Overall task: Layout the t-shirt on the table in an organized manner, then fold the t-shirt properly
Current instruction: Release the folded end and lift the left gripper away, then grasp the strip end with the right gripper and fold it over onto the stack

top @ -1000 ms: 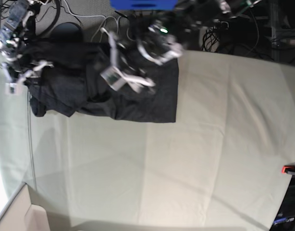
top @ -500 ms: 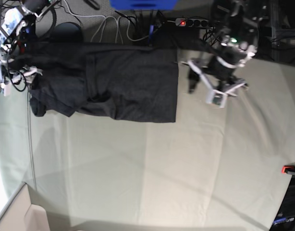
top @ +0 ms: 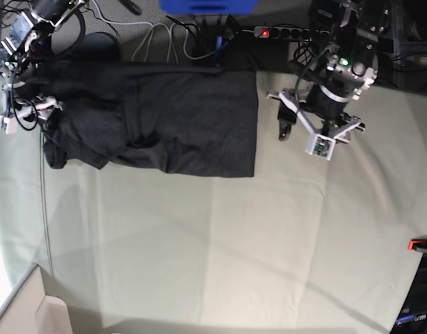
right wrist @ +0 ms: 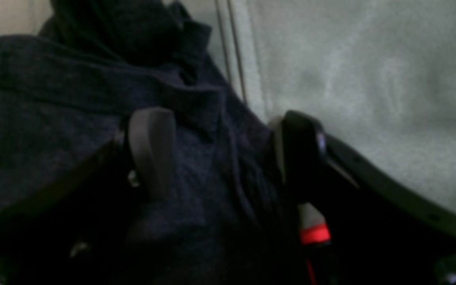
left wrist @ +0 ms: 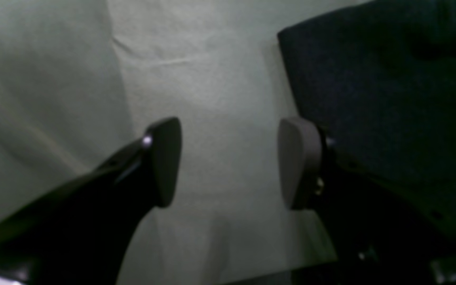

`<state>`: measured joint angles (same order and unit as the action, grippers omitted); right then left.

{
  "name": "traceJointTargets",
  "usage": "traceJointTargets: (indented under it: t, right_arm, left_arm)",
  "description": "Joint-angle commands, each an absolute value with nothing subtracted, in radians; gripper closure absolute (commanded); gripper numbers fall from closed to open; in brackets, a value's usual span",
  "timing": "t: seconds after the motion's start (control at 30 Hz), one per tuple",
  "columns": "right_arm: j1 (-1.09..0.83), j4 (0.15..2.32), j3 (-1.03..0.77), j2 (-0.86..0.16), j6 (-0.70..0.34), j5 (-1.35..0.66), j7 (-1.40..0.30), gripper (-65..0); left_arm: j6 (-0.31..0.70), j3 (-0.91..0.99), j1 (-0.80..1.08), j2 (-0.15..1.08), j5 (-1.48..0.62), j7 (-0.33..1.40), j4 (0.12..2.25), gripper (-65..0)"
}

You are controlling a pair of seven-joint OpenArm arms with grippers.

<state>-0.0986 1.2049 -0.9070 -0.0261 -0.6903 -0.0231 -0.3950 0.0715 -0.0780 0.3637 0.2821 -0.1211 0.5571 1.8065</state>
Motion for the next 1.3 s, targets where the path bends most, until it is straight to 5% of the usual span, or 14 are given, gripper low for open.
traceJointTargets:
  t: [0.0,0.43,0.63,1.27]
  right_arm:
    - [-0.107,1.201,-0.9,-0.008,-0.698,0.005,-0.463,-42.9]
    - [-0.108,1.201,-0.871,0.022,-0.698,0.005,-0.464,-17.7]
    - [-0.108,1.222,-0.852,0.022,-0.698,0.005,-0.464,-0.3]
    - [-0.166,1.633,-0.8,0.136,-0.698,0.001,-0.464,0.0]
  left_arm:
    - [0.071,-0.077,0.349,0.286,-0.124,0.536,1.824,-37.5]
    - [0.071,-0.07,0.331,0.294,-0.122,0.536,1.802,-37.5]
    - [0.071,-0.07,0.329,0.294,-0.122,0.536,1.802,-37.5]
    - [0.071,-0.064,0.317,0.295,-0.117,0.536,1.802,-37.5]
